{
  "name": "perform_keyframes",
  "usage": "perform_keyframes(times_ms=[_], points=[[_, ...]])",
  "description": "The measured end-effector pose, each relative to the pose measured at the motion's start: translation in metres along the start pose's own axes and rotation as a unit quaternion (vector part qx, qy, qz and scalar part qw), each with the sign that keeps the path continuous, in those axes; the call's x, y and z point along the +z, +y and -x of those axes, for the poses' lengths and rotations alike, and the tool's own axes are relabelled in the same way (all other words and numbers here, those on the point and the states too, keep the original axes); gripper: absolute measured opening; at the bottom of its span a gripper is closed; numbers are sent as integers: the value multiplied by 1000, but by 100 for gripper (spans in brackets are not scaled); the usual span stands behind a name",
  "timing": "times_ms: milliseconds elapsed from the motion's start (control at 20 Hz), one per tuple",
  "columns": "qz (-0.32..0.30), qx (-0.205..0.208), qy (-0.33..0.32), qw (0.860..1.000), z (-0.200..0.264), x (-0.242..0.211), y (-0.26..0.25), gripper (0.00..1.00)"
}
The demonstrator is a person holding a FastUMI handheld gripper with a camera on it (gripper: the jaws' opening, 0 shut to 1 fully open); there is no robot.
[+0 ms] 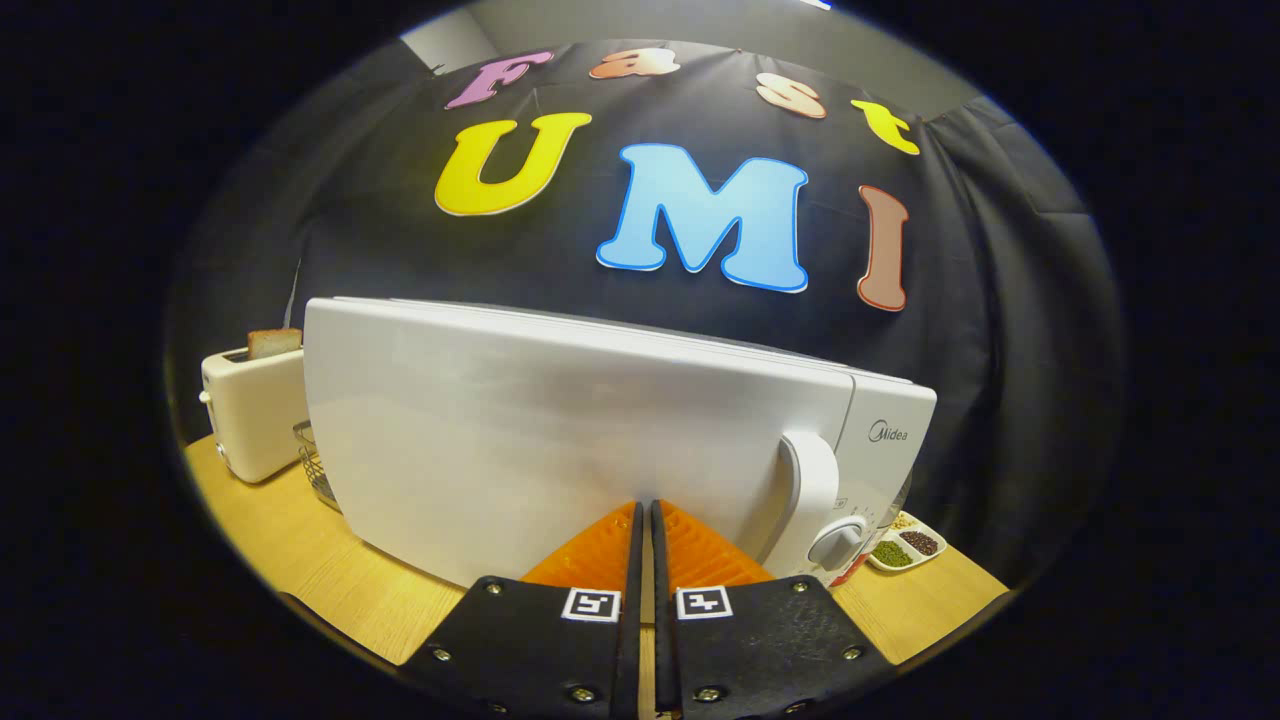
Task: Open the microwave, put the food inside, and close the microwave door.
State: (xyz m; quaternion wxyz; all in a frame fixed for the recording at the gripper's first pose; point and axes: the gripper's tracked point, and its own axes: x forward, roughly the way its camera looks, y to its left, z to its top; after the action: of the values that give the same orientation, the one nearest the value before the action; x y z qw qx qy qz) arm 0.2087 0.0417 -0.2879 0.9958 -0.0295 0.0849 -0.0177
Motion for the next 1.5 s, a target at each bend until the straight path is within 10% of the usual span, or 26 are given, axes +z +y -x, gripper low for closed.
perform_keyframes(times_ms=[200, 700, 1500], points=[[-132, 76, 61, 986, 27, -4, 26, 7], [-141, 154, 78, 975, 133, 23, 48, 7], [-80, 145, -79, 983, 266, 180, -13, 7]])
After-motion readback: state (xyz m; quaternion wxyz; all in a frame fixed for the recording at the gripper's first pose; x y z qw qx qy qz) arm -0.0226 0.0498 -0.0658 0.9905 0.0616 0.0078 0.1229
